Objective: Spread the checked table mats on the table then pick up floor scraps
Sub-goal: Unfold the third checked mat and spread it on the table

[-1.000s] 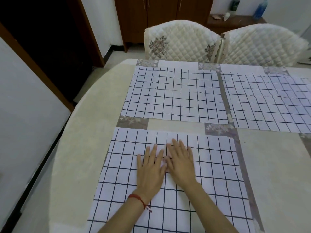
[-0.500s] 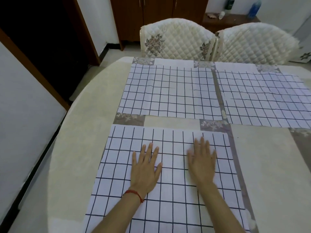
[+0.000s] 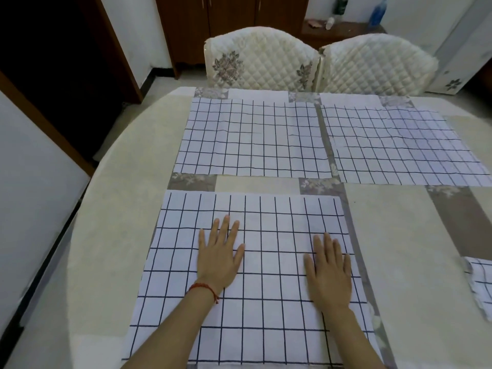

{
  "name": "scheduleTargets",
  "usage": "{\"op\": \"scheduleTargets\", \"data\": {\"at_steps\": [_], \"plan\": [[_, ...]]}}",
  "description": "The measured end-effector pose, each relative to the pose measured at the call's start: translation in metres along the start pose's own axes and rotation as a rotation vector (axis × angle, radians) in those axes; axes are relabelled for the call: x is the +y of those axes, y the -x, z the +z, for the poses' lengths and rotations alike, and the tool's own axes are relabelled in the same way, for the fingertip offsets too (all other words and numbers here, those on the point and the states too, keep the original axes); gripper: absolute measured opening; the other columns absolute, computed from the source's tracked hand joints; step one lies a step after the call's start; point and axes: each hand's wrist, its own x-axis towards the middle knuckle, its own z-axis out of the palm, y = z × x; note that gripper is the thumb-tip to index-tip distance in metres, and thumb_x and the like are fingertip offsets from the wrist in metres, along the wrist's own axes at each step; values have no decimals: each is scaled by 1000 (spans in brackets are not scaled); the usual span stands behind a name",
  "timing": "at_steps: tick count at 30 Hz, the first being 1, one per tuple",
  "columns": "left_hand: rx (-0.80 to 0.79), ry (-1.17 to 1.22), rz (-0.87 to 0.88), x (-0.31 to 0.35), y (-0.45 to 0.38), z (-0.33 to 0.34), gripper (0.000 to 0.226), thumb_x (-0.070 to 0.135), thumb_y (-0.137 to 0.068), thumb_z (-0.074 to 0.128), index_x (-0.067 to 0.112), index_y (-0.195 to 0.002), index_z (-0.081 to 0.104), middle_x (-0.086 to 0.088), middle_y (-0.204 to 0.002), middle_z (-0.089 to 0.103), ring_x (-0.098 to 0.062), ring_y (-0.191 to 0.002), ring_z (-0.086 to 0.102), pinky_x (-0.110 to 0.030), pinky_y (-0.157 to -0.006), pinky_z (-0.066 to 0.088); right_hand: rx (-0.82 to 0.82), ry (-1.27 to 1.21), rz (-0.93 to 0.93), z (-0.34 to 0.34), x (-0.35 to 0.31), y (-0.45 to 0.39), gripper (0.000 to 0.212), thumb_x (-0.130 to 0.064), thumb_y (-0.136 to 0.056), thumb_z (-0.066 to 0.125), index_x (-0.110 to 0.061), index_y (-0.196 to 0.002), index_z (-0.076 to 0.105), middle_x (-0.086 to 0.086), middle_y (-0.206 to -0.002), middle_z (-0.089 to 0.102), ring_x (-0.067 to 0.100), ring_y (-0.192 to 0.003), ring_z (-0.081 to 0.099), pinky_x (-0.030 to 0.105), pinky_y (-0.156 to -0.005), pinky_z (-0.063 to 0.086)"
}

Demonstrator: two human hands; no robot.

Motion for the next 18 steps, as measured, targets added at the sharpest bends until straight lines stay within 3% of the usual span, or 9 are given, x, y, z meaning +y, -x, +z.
{"op": "scheduleTargets", "data": {"at_steps": [4,6,9,12,15,18], "plan": [[-8,4,14,2,0,-1,61,52,-93,-2,23,-142,23,-1,-150,29,-24,-138,21,-51,-115,10,-5,9,-12,1,1,1,67,-58,-81,-6,-33,-143,-5,-10,-154,-10,7,-141,-16,20,-106,-32],[-6,-5,-53,12,-1,-5,59,47,-95,12,17,-136,41,-7,-141,47,-28,-132,41,-55,-105,30,3,6,-11,3,1,1,69,-60,-81,-8,-32,-143,-4,-10,-154,-9,8,-141,-14,21,-106,-31],[-32,54,3,48,0,-10,56,47,-86,29,17,-129,51,-6,-137,52,-28,-128,48,-54,-101,37,28,10,-9,6,2,0,72,-64,-80,-13,-31,-144,-1,-9,-153,-7,10,-142,-11,22,-108,-29],[-120,48,224,82,3,-2,52,50,-92,21,25,-132,45,3,-140,49,-20,-134,31,-51,-108,30,50,21,-5,8,3,-1,72,-62,-83,-13,-29,-145,3,-6,-154,-1,12,-143,-6,23,-109,-27],[-190,22,274,82,-10,1,59,54,-93,6,29,-137,38,3,-144,44,-23,-138,33,-50,-111,16,54,23,-12,11,4,-1,76,-63,-81,-19,-29,-145,4,-6,-154,-1,12,-144,-4,23,-110,-26],[-106,29,243,57,-36,0,65,61,-88,5,32,-146,8,4,-158,5,-21,-146,2,-46,-116,-8,66,1,-13,12,5,-2,73,-62,-83,-15,-30,-145,6,-6,-155,1,13,-144,-2,23,-111,-25]]}}
